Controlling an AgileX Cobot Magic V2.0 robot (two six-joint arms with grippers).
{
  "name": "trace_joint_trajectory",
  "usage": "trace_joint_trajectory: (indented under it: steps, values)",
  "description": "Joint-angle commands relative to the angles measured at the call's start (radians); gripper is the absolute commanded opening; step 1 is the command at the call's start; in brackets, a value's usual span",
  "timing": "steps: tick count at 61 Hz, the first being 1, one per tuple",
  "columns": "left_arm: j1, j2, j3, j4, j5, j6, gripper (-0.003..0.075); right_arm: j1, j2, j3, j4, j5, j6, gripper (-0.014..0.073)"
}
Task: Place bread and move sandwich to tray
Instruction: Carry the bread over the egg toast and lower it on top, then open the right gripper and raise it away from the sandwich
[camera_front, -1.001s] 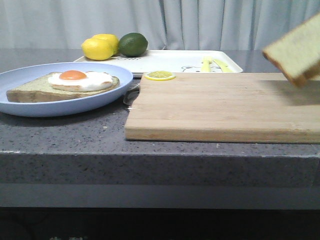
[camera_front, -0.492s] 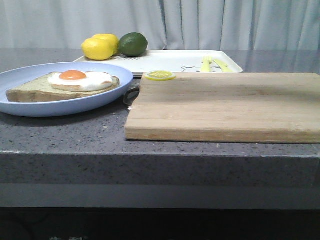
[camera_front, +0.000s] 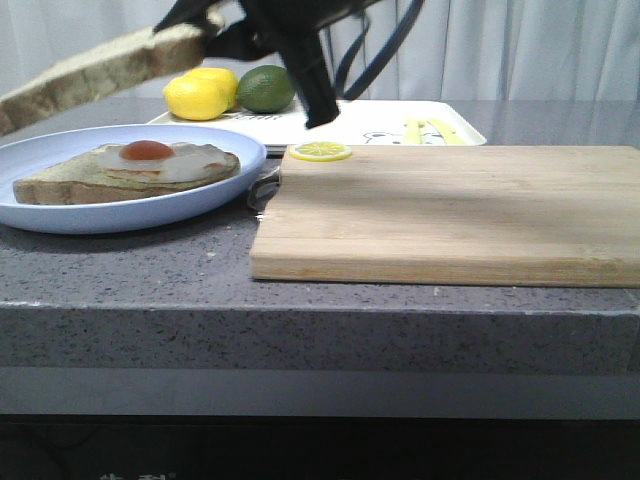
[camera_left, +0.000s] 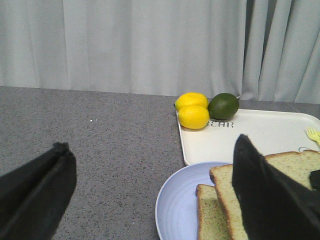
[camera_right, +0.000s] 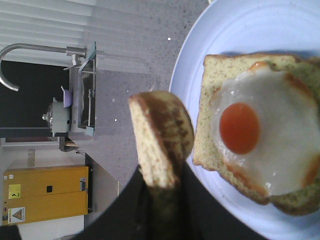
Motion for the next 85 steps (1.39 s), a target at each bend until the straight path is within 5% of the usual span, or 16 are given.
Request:
trace_joint_trajectory:
  steps: [1,13,34,49,67,71,82,85]
  values:
    - [-0.007,0.007,-0.029,0.0,-0.079,-0.005,0.0618,0.001,-0.001,-0.068,0.043,-0.002,-0.017,-0.0059]
    - [-0.007,0.007,-0.029,0.0,-0.079,-0.005,0.0618,0.001,0.049,-0.078,0.046,-0.048,-0.017,-0.0025]
    - [-0.007,0.007,-0.029,0.0,-0.079,-0.005,0.0618,0.001,0.072,-0.078,0.027,-0.02,-0.017,0.0265]
    - [-0.007,0.007,-0.029,0.0,-0.079,-0.005,0.0618,-0.034,0.049,-0.072,-0.049,0.0,-0.017,0.0332]
    - [-0.007,0.007,-0.029,0.0,-0.079,-0.005,0.0618,-0.147,-0.125,0.037,-0.203,0.009,-0.017,0.0319]
    - [-0.007,0.007,-0.029,0.0,-0.079,-0.005,0.0618,-0.171,-0.17,0.043,-0.31,0.041,-0.017,0.026]
    - [-0.007,0.007,-0.029,0.0,-0.079,-0.005,0.0618,-0.253,-0.297,0.043,-0.546,0.172,-0.017,-0.0078]
    - [-0.007,0.007,-0.029,0.0,-0.079,-0.005,0.0618,-0.281,-0.325,0.043,-0.583,0.208,-0.017,-0.0062]
